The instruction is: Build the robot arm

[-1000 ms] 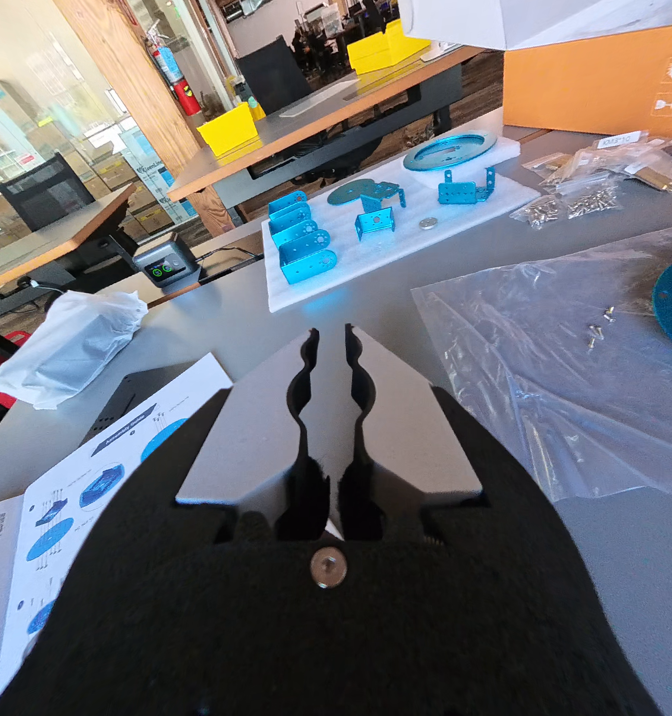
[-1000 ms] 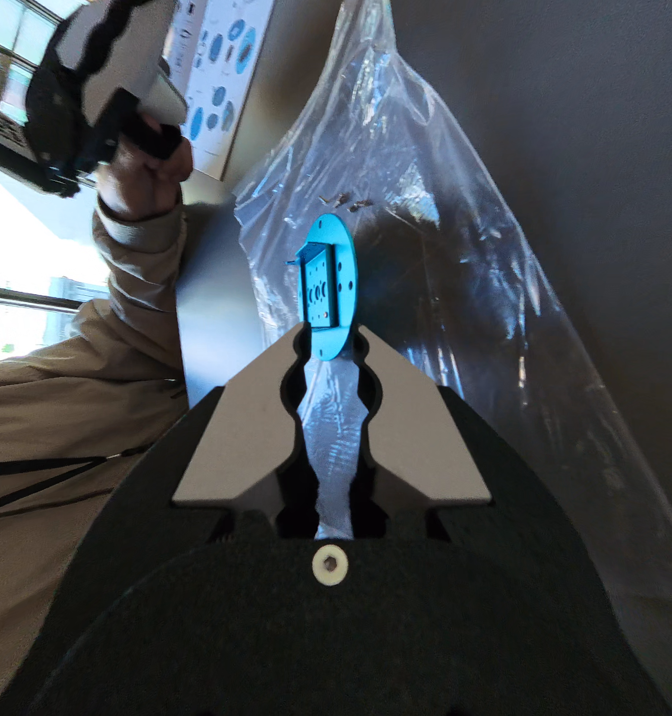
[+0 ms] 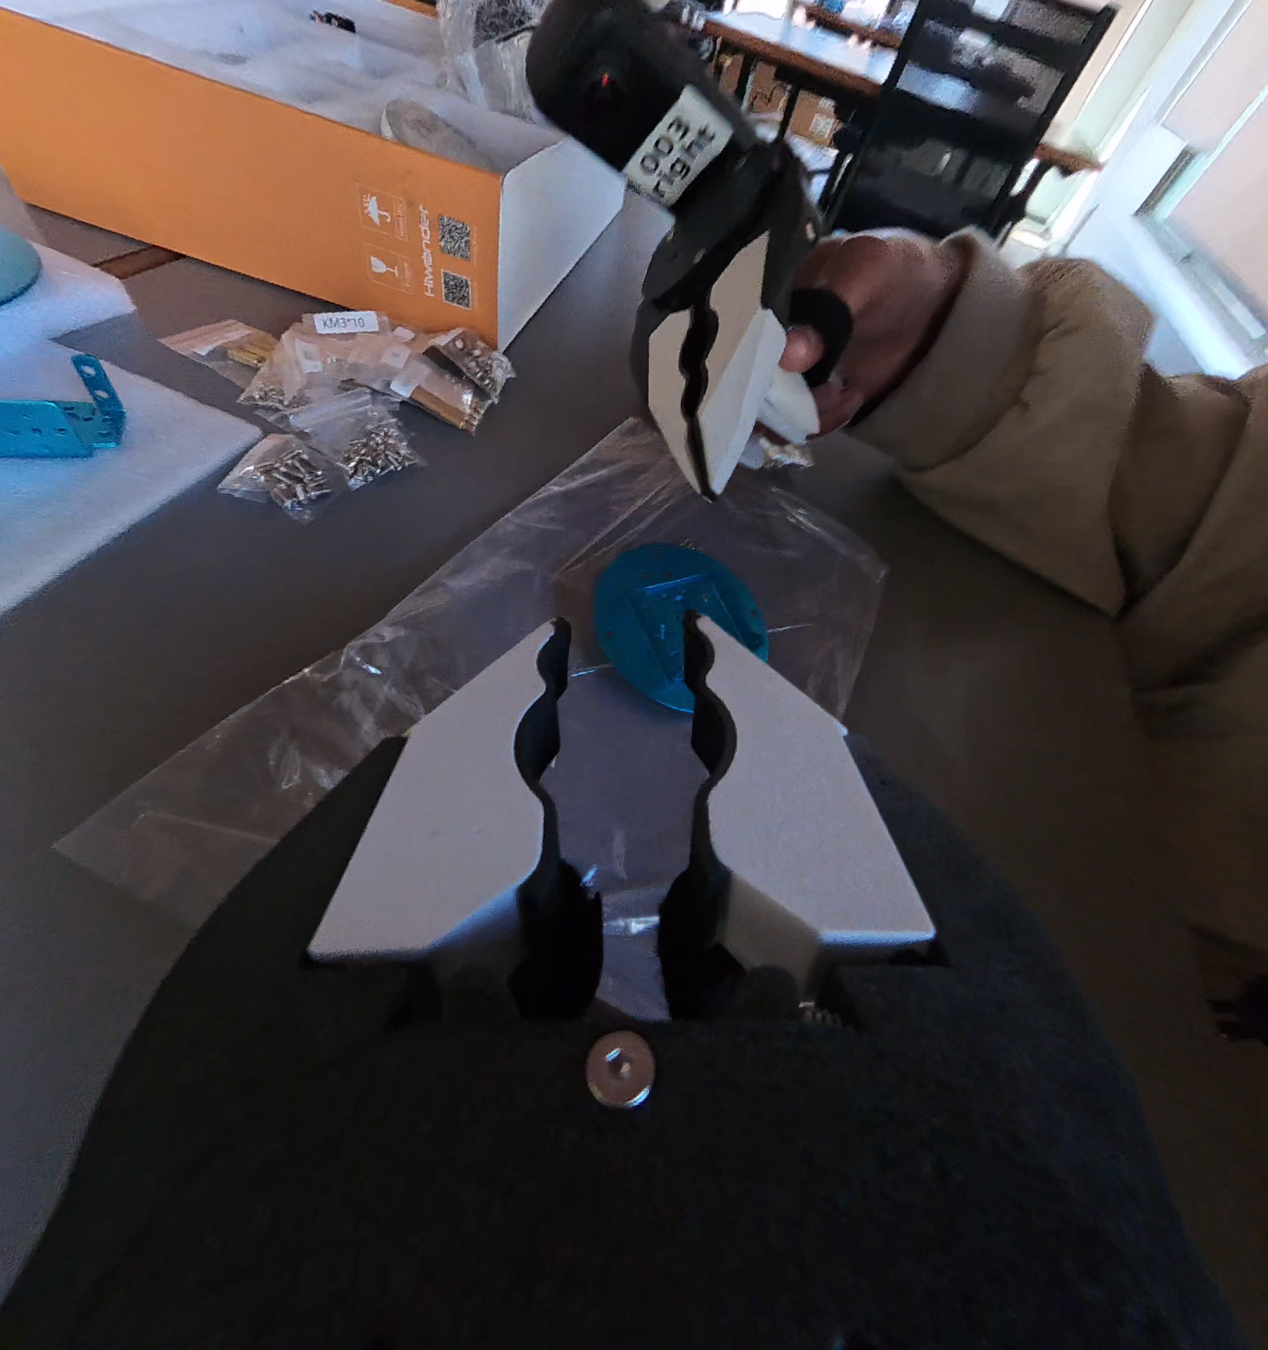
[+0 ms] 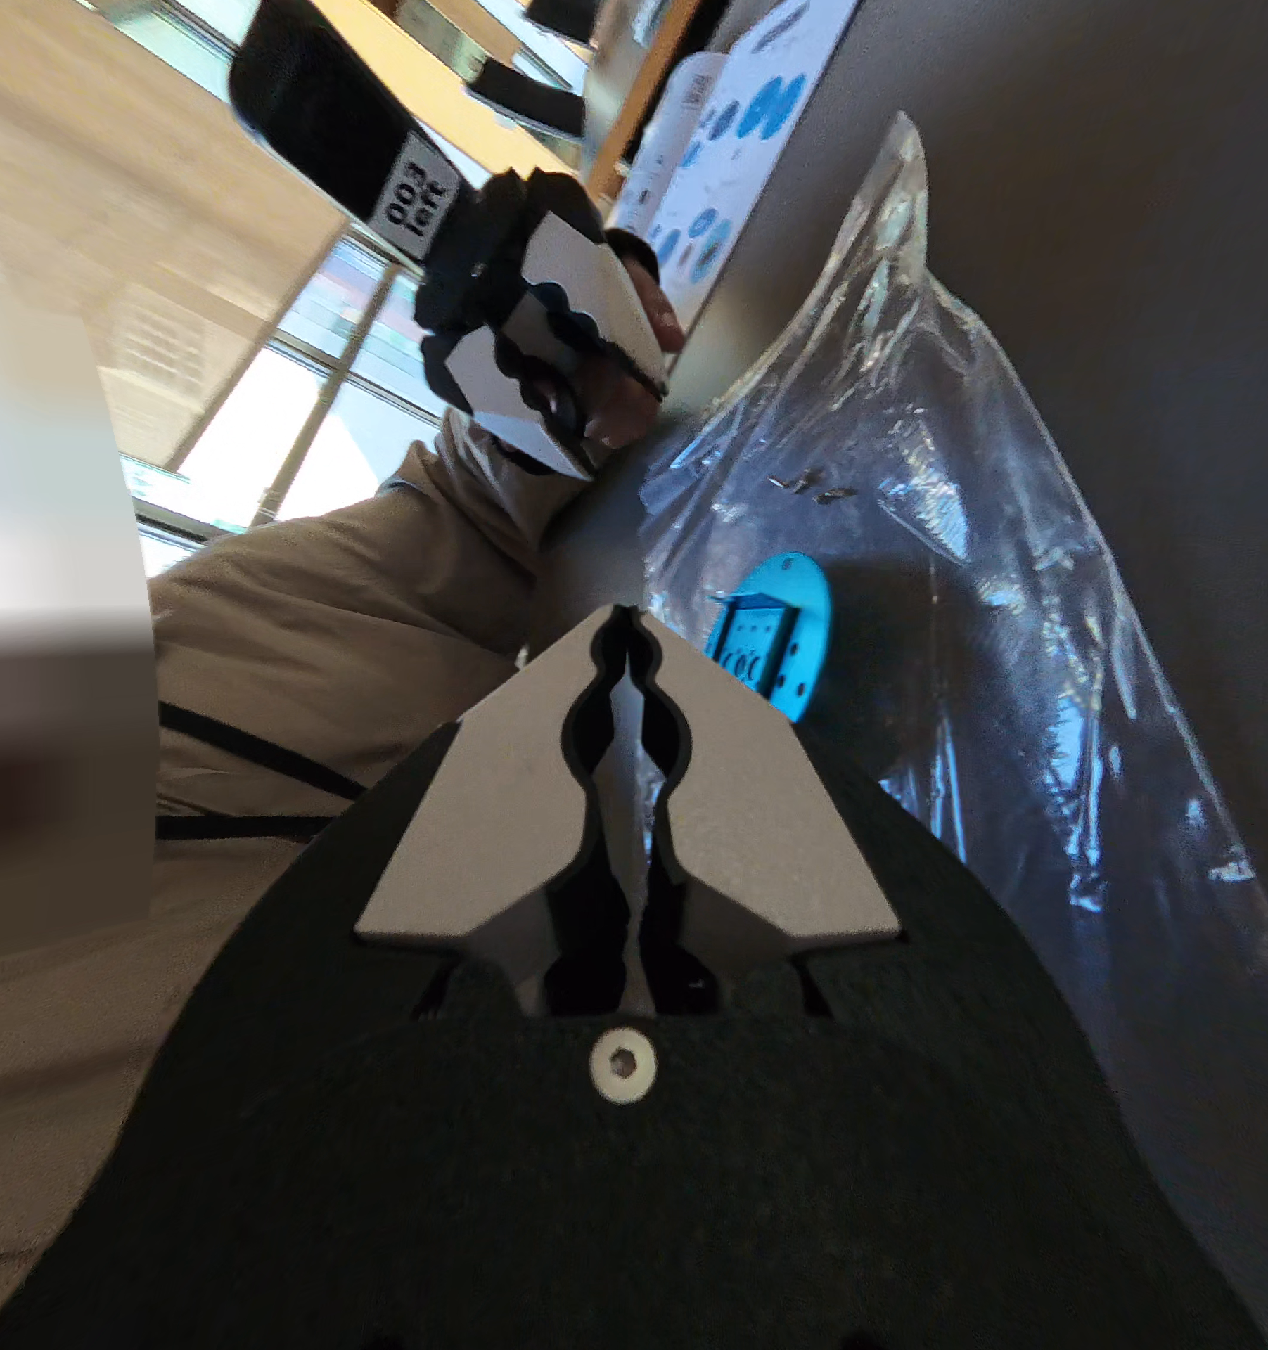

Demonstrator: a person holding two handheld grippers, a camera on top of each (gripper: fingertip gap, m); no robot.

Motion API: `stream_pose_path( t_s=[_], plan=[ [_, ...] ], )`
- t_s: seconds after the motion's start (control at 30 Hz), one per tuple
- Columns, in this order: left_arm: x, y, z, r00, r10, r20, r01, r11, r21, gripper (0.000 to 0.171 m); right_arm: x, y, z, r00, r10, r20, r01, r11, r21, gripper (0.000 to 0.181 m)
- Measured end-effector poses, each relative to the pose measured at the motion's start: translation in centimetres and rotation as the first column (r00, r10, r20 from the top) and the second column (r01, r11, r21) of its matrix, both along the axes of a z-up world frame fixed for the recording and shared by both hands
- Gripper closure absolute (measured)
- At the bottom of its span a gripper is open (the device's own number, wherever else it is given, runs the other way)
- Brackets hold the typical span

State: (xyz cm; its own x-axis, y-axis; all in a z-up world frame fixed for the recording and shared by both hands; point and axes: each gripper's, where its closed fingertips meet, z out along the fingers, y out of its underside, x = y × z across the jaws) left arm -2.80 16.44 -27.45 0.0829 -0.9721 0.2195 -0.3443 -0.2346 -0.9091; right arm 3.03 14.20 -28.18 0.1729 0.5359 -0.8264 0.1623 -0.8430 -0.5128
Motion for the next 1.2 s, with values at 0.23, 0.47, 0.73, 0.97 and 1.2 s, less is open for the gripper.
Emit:
stream_pose_path(
  t_s=[0.23, 0.47, 0.73, 0.97, 1.2],
  plan=[
    [-0.9, -1.0, -0.5, 0.997, 0.068, -0.04, -0.056, 0.968, 0.245, 0.141, 0.9, 1.5, -1.6, 0.925, -0.14, 0.352, -0.027, 0.902, 0.431, 0.181],
    [-3.1, 0.8, -2.7, 0.983, 0.119, -0.139, -0.076, 0.956, 0.282, 0.145, 0.6, -1.5, -2.4, 0.905, -0.141, 0.401, -0.176, 0.735, 0.655, 0.148],
    [-1.8, -1.3, -3.5, 0.989, 0.042, -0.142, -0.014, 0.982, 0.188, 0.145, 0.9, -2.4, -4.7, 0.836, -0.143, 0.529, -0.306, 0.679, 0.667, 0.15],
    [-1.6, -2.3, -3.7, 0.99, -0.007, -0.14, 0.028, 0.988, 0.149, 0.146, 1.3, -1.4, -6.0, 0.812, -0.173, 0.558, -0.338, 0.641, 0.69, 0.17],
    [-1.6, -2.5, -3.5, 0.992, -0.023, -0.123, 0.034, 0.996, 0.084, 0.146, 1.2, -1.3, -5.9, 0.814, -0.179, 0.553, -0.326, 0.647, 0.689, 0.18]
  ],
)
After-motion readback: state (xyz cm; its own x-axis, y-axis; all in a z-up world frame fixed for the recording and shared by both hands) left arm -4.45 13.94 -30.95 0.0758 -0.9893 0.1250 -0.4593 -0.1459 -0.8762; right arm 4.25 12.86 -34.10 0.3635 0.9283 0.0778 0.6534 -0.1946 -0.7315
